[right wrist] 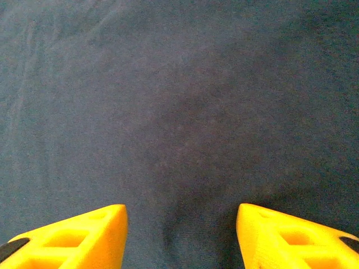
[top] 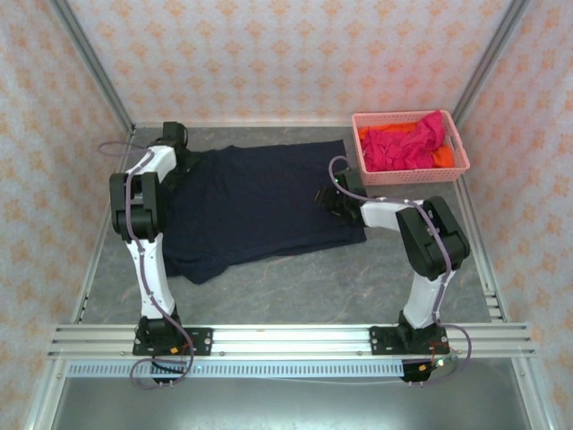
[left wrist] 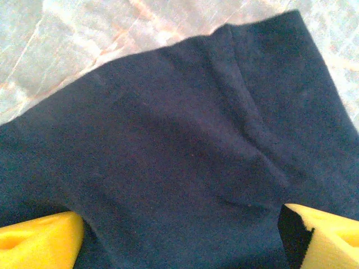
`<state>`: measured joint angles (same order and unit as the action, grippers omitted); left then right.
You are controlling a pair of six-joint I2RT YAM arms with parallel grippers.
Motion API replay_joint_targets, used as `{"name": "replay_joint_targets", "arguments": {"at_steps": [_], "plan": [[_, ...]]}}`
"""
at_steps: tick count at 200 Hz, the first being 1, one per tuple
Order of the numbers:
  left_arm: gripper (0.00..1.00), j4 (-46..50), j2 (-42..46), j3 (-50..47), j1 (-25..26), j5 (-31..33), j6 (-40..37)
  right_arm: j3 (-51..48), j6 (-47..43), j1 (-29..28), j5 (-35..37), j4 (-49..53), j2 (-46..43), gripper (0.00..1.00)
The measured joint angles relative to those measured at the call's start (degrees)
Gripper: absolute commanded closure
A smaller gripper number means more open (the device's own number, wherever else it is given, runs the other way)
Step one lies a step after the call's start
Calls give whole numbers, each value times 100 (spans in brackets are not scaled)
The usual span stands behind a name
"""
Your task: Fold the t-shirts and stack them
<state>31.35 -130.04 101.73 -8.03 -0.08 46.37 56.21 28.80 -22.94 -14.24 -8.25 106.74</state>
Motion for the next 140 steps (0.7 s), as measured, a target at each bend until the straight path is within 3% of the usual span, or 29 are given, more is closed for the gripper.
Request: {"name": "replay_joint_targets", "arguments": {"at_steps": [45,81,113,140], "plan": [[8,570,-1005,1718,-79,-142,-87,350,107,0,-155,-39,273,44],[8,918,-1381,2481,-103,-260,-149,328,326,-7,-367,-79,273,45],[0,1021,-1344,2470,-103,-398,-186,-28,516,-31,-382,-520,155,45],[0,975,-739,1637,-103,-444,-205,-474,577,-37,-337,-638,-170,46]]}}
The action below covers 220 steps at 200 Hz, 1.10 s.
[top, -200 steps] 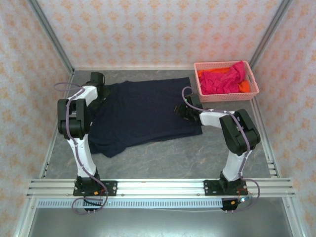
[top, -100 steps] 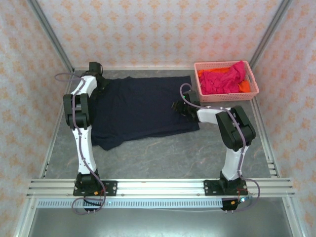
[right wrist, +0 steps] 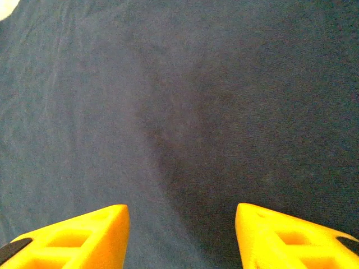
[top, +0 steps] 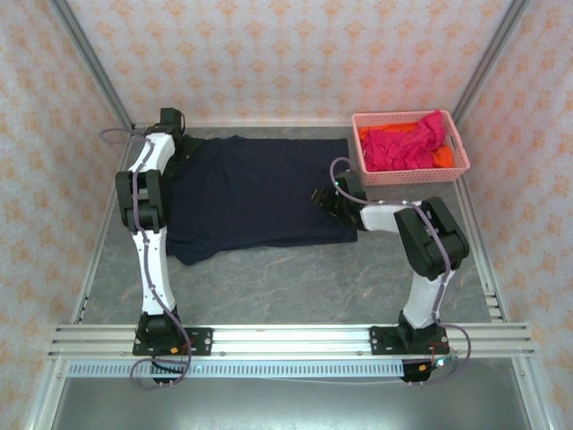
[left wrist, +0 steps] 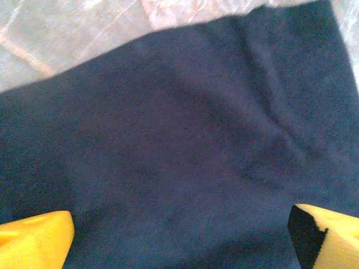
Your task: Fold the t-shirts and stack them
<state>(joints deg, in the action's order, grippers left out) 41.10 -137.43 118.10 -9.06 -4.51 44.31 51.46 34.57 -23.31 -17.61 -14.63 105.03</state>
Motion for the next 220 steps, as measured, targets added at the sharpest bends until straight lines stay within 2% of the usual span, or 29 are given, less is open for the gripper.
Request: {"name": "replay_joint_targets", "arguments": {"at_steps": [35,82,124,165,197,220], "plan": [[0,-20,1379,-1102,7,55,-92,-365,11,234,-72,50,-326,44],[0,-350,4417,-3189,162,339,-59,-363,-142,326,-275,529,-619,40],[3,-369,6658,-5307,195,420,59,-365,-358,190,-328,839,-1606,37],[4,168,8349,-6889,234,426,17,-588,-702,2,-343,1049,-2608,35],[6,260,9224,-8050,234,103,173,-782,-953,-74,-330,1445,-2839,35],[6,219,9545,-8961,232,-184,457,-706,-1353,-616,-105,1729,-2771,35]]}}
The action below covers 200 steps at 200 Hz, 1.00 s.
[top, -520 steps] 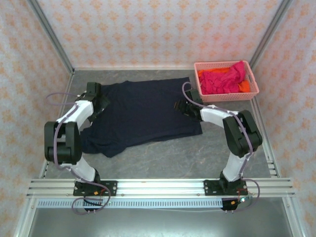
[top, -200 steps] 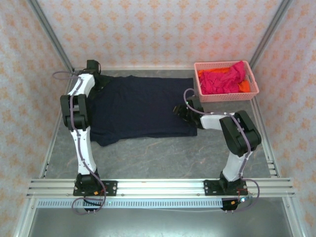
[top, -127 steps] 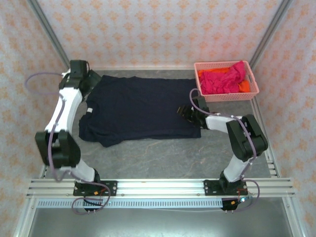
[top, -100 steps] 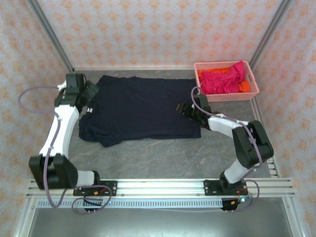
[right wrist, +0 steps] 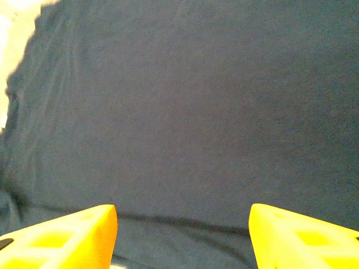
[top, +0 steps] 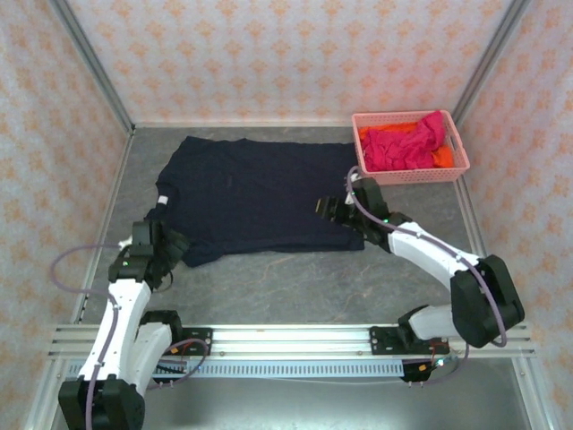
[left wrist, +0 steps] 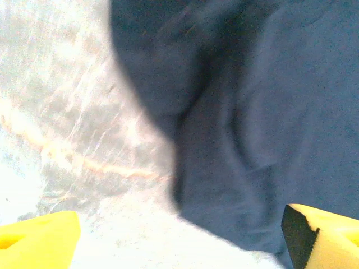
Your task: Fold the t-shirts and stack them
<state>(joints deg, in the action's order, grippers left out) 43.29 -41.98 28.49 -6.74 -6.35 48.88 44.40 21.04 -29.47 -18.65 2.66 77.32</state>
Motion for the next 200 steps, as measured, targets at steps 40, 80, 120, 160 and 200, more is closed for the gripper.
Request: {"name": "replay_joint_targets", "arguments": {"at_steps": [40,80,120,160,200], "plan": [[18,-479,-201,-306,-136,-365,236,769,-361,-1370,175,-9,938,35],[36,-1456,-713,-726,-168,-745,417,994,-262,-1775,177,-216,1445,36],[44,-2065,-1204,-804,-238,-944,470,994,-203,-1775,332,-221,1453,36],[68,-2446,-1440,-809,-387,-999,472,994,-203,-1773,479,-208,1377,36],[89,-2446,-1182,-807,-420,-1012,389,992,-201,-1773,544,-203,1320,37]]}}
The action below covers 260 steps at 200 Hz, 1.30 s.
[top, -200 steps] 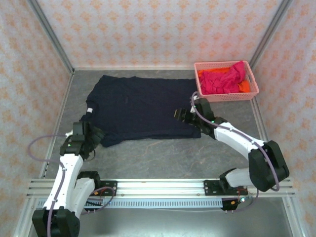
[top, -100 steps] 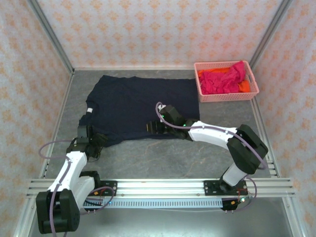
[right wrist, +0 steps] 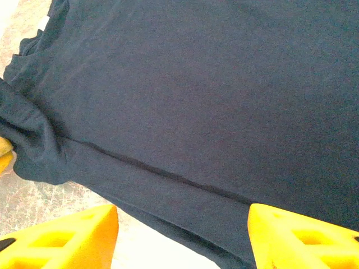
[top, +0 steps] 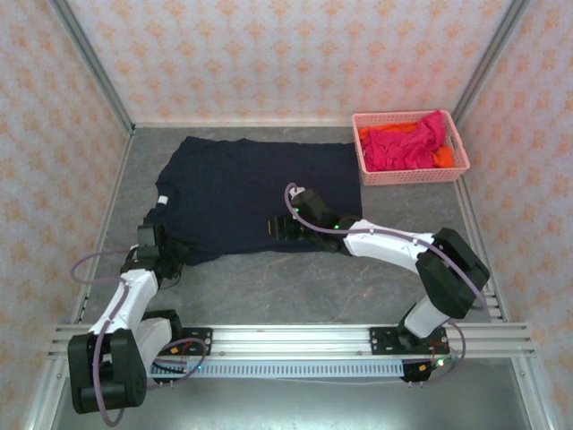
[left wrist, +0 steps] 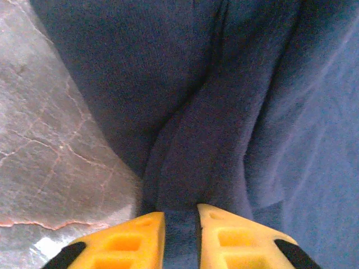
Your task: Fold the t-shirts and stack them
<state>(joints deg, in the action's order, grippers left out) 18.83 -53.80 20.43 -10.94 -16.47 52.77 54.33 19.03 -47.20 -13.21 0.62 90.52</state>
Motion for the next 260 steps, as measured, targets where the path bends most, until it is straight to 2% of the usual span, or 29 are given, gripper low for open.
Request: {"name": "replay_joint_targets", "arguments": {"at_steps": [14,22,28,38,64,72,103,163,195,231,260], "plan": [[98,-4,48,0,-11,-4,-11,0,13,0,2,0,0,37],[98,-7,39,-2,-20,-4,-31,0,26,-2,9,0,-4,37],[92,-4,35,-2,-33,-7,-33,0,31,0,17,0,-4,37],[71,4,28,-2,-42,-2,-22,-2,42,0,20,0,-13,37],[56,280,146,-2,-48,28,-46,-83,44,-2,55,4,-122,37],[54,400,260,-2,-48,59,-85,-109,44,0,70,0,-157,37],[55,424,463,-122,-116,79,-120,-153,90,-2,87,-2,-188,37],[58,48,9,-356,-151,35,-4,-162,107,0,98,0,-208,37],[64,9,-160,-328,-160,52,33,-190,111,-2,107,-2,-304,37],[63,-122,-313,-299,-186,44,98,-236,127,0,129,2,-350,37],[58,-365,-334,-321,-186,15,188,-238,131,-2,129,2,-350,37]]}}
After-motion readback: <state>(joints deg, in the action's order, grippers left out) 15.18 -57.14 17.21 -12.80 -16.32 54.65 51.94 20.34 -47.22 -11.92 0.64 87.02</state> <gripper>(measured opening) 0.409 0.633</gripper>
